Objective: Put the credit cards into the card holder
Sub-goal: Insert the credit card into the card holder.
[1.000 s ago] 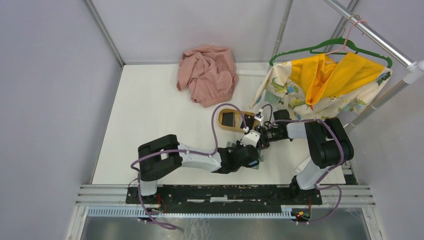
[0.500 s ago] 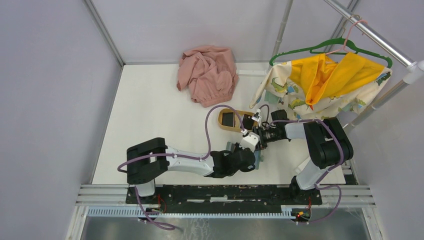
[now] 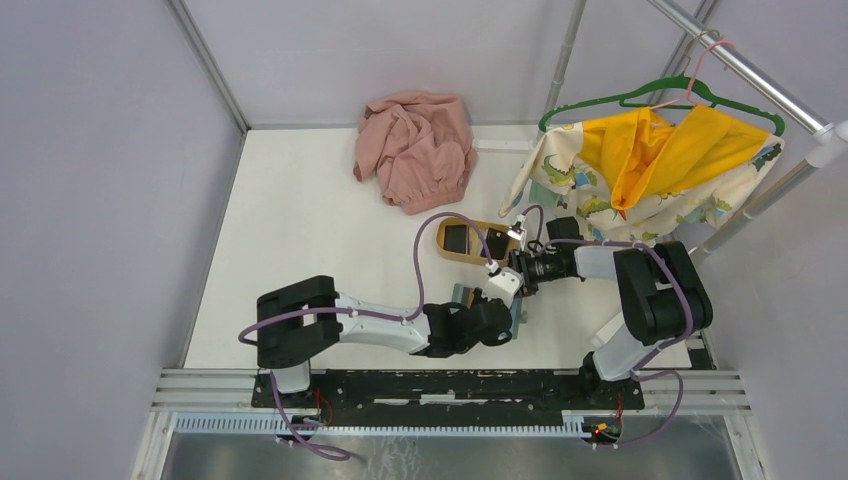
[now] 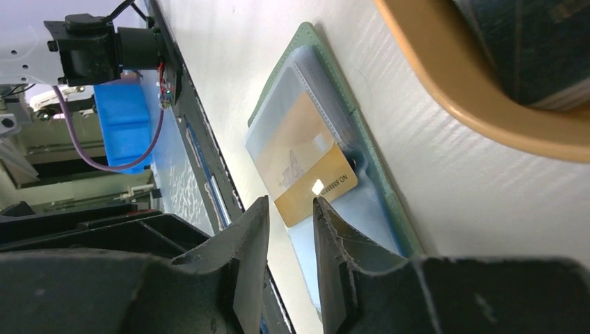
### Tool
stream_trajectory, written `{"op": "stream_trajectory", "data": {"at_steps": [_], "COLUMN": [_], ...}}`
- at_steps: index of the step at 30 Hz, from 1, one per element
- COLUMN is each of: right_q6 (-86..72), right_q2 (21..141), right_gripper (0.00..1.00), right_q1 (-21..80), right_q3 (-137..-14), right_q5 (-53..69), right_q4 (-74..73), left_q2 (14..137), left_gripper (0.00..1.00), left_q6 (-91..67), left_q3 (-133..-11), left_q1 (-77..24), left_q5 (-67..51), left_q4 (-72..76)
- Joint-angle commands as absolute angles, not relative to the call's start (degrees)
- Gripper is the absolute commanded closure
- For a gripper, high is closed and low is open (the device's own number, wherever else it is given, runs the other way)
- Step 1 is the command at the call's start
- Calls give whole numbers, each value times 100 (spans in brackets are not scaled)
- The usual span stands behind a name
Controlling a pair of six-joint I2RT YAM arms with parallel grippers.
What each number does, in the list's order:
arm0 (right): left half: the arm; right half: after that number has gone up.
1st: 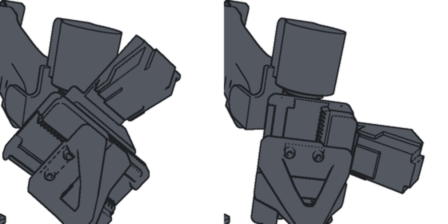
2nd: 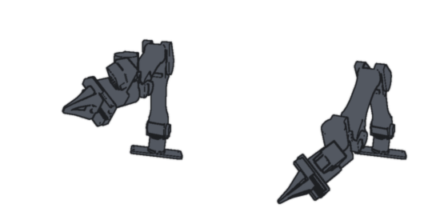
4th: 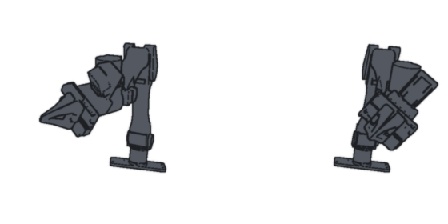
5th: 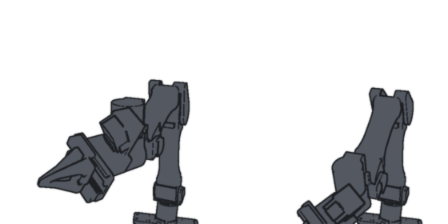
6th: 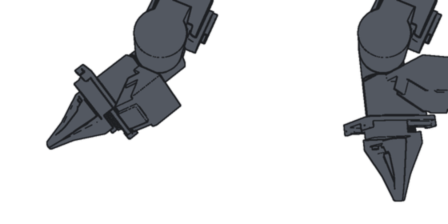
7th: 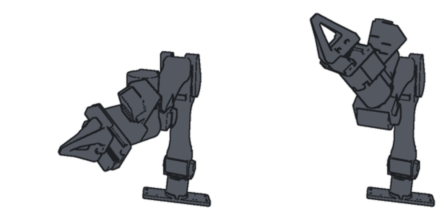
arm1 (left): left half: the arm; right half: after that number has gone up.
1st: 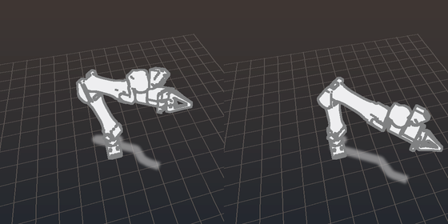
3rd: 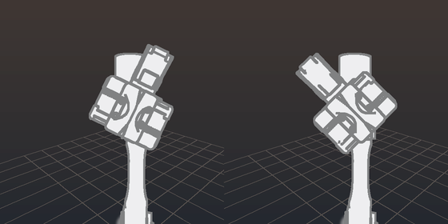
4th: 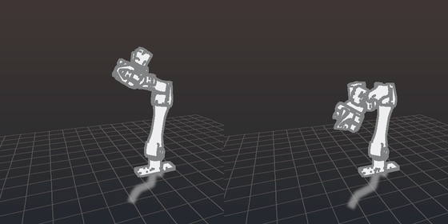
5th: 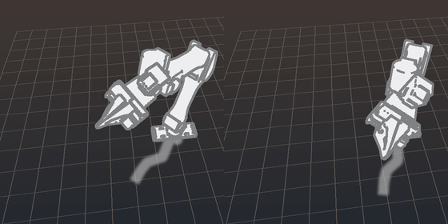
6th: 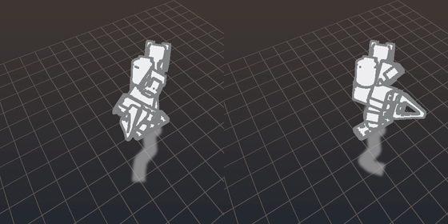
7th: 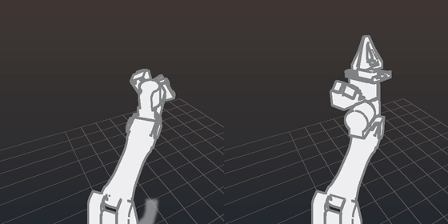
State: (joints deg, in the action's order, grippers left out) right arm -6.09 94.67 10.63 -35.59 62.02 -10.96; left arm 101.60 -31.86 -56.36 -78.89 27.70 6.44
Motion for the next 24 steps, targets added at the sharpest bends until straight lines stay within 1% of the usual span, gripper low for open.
{"op": "stream_trajectory", "data": {"at_steps": [1,3,5,9,12,17,19,21,24], "right_q6": [-375,-336,-335,-205,-48,-46,-45,-225,-496], "right_q2": [9145,9141,9146,9065,8874,8281,8009,7787,7717], "right_gripper": [66,67,72,77,79,83,83,83,83], "right_q1": [934,931,934,930,927,929,939,947,992], "right_q3": [-3661,-3615,-3569,-3504,-3384,-2844,-2506,-2193,-1937], "right_q5": [5851,5775,5762,5654,5530,5457,5414,5398,5422], "right_q4": [-1160,-1160,-1114,-1042,-888,34,570,1085,1558], "left_q2": [10197,10144,10009,9557,9244,8808,8622,8428,8154], "left_gripper": [82,82,83,83,82,82,79,74,69], "left_q6": [-3147,-3125,-3097,-2956,-2895,-2995,-3049,-3106,-3172], "left_q3": [-5837,-5792,-5683,-5239,-4912,-4384,-4148,-3888,-3446], "left_q1": [-7925,-7921,-7921,-7919,-7883,-7558,-7335,-7080,-6662], "left_q5": [2845,2943,3079,3280,3434,3297,3095,2809,2194], "left_q4": [879,858,849,996,1023,1134,1287,1489,1959]}}
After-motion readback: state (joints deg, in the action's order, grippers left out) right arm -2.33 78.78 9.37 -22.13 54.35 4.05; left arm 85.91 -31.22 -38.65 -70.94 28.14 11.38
